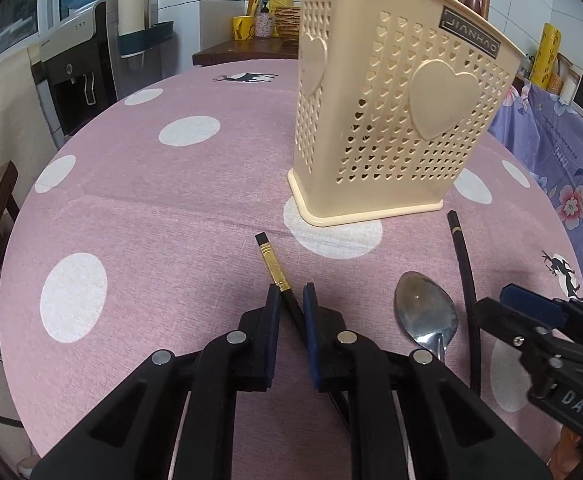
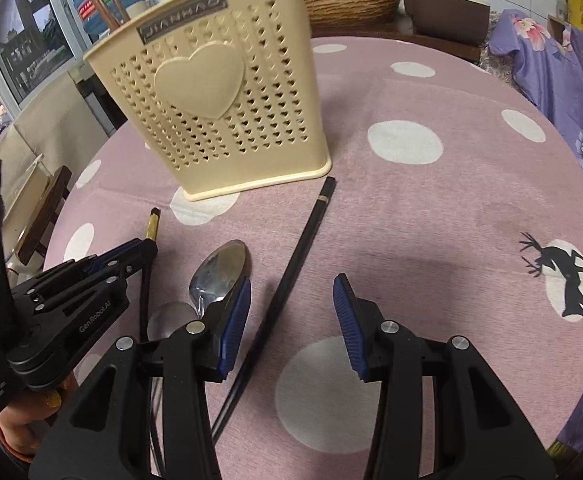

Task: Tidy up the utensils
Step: 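Move both tools back to the black chopsticks and spoons on the table, then grasp a metal spoon with the left gripper while the right gripper grasps a black chopstick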

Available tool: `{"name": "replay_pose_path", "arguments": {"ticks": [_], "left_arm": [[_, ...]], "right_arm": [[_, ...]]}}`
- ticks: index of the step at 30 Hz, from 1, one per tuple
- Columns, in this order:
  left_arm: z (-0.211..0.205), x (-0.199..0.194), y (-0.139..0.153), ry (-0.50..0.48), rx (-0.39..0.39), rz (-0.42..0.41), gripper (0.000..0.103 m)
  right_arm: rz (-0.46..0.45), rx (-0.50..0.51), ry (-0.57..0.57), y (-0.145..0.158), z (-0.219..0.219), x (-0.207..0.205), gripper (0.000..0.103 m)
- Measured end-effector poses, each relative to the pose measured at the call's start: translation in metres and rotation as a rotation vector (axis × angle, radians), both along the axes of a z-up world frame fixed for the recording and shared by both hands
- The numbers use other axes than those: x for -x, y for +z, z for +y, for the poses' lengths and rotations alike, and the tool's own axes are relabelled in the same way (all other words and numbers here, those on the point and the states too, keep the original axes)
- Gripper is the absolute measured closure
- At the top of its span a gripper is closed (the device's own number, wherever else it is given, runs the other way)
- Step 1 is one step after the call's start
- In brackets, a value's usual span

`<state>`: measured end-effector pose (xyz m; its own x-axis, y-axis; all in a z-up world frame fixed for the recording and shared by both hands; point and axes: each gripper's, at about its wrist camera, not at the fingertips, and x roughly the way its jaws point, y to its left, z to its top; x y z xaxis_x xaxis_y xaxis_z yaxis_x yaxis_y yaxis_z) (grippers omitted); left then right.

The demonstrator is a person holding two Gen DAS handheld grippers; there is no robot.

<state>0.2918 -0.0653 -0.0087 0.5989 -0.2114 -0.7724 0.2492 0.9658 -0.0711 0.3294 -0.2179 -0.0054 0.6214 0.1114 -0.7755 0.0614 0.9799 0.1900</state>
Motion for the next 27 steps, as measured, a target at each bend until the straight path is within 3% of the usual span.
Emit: {"name": "replay_pose_path", "arguments": {"ticks": [3, 8, 10, 21, 27], "left_arm": [[0.002, -0.002, 0.0, 0.007, 0.0, -0.002, 0.091], [0.01, -0.006, -0.001, 0.043, 0.01, -0.009, 0.091], [0.012, -0.008, 0.0, 0.055, 0.015, -0.008, 0.092], [0.033, -0.016, 0.002, 0.122, 0.007, -0.012, 0.092], [0.036, -0.019, 0.002, 0.121, -0.001, -0.012, 0.092]], "right_arm": [[0.006, 0.018, -0.006, -0.003, 0.004, -0.006, 0.06], [0.006, 0.053, -0.005, -0.005, 0.005, -0.01, 0.085], [0.01, 0.037, 0.001, -0.005, 0.0, -0.01, 0.089], [0.007, 0.124, 0.022, -0.004, -0.019, -0.001, 0.092], [0.009, 0.08, 0.015, -0.003, -0.028, 0.002, 0.09]]}}
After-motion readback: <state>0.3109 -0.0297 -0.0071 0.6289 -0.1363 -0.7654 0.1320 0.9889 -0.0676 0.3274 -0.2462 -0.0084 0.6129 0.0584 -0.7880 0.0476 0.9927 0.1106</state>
